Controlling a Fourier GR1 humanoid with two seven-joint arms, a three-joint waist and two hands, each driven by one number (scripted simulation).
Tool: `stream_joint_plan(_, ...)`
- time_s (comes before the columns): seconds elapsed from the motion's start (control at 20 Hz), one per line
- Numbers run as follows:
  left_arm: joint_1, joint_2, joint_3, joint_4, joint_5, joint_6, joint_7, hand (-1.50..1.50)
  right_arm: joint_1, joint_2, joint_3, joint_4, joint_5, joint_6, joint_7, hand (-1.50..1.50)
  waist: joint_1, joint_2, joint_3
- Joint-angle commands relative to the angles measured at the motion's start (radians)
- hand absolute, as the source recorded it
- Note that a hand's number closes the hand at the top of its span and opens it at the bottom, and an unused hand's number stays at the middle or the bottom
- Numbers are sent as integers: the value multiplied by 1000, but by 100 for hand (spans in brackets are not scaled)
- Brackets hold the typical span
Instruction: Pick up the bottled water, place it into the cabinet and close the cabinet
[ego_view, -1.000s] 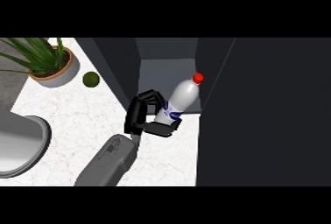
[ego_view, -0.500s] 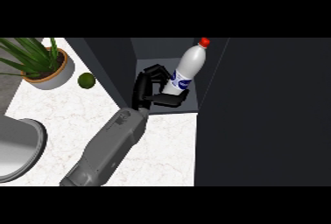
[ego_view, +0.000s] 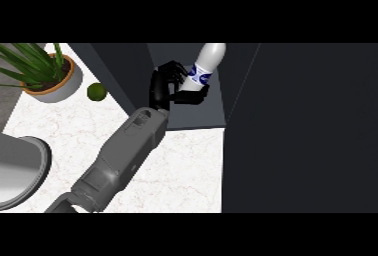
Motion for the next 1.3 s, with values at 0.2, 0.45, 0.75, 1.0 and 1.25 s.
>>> stream_joint_plan(0.2,-157,7,-29,241,-105,169,45,-150,25,-10,-10,-28,-73,48,-20,-150,-21,3,1)
stream_joint_plan(0.45,-164,-2,-9,287,-109,265,-24,-150,17,-12,-22,-40,-73,55,2,-150,-30,14,-1)
stream_joint_plan(0.75,-160,25,126,128,3,97,-213,-150,13,-2,-8,-53,-59,64,-1,-150,-14,14,-4)
stream_joint_plan(1.0,-139,-2,175,62,66,-127,-304,150,-2,5,0,-57,-60,67,13,-150,3,7,-3)
stream_joint_plan(1.25,-125,-2,131,42,108,-188,-286,150,5,-5,-10,-110,-68,67,75,-150,15,-7,-1)
